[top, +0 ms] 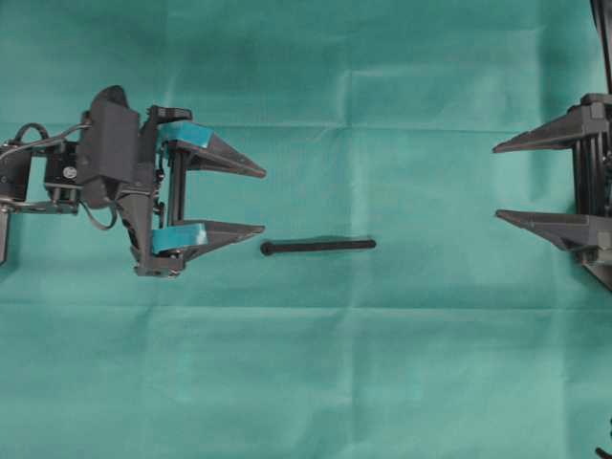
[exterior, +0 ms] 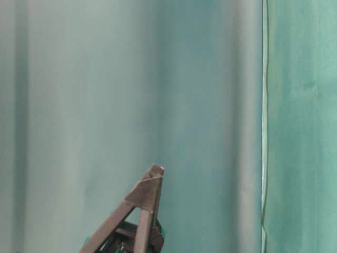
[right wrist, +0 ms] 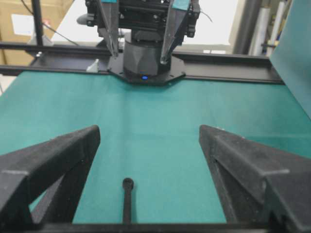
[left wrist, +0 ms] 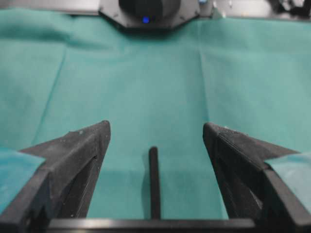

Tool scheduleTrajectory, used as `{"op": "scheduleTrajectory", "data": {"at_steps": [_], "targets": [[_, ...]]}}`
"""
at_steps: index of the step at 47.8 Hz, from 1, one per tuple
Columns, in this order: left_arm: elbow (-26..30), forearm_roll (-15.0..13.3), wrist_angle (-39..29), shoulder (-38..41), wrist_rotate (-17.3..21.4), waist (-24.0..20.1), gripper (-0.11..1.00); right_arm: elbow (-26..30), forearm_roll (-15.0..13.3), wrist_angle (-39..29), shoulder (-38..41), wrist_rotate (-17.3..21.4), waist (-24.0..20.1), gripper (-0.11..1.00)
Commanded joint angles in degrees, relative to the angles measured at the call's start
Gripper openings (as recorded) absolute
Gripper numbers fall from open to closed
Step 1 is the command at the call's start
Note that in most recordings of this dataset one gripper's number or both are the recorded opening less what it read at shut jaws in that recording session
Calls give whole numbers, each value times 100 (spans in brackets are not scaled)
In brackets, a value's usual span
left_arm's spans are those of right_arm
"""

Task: Peel off the Velcro with your right arm.
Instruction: 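Move the left gripper over the black Velcro strap's loop end, then close the left gripper on the strap near its loop end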

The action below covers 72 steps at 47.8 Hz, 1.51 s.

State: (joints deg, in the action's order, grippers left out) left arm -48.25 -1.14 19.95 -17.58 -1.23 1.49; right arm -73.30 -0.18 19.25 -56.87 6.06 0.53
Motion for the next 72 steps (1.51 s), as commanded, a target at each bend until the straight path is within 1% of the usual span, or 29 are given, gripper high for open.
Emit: {"op": "scheduleTrajectory", "data": {"at_steps": [1, 10, 18, 27, 45, 72], "targets": [[308, -26, -387, -44, -9, -9, 83, 62, -9, 26, 26, 9, 9, 69], [738, -26, -1679, 9, -9, -18, 83, 62, -9, 26, 35, 9, 18, 69], [1072, -26, -2593, 176, -9, -9, 83, 62, -9, 26, 26, 9, 9, 69], [1389, -26, -3270, 448, -9, -9, 83, 62, -9, 26, 35, 9, 9, 69], [1494, -18, -3322, 958, 0, -9, 83, 62, -9, 44, 44, 9, 18, 69], [1767, 0, -3138, 2145, 18, -79, 83, -79, -9, 114, 26, 9, 18, 69]]}}
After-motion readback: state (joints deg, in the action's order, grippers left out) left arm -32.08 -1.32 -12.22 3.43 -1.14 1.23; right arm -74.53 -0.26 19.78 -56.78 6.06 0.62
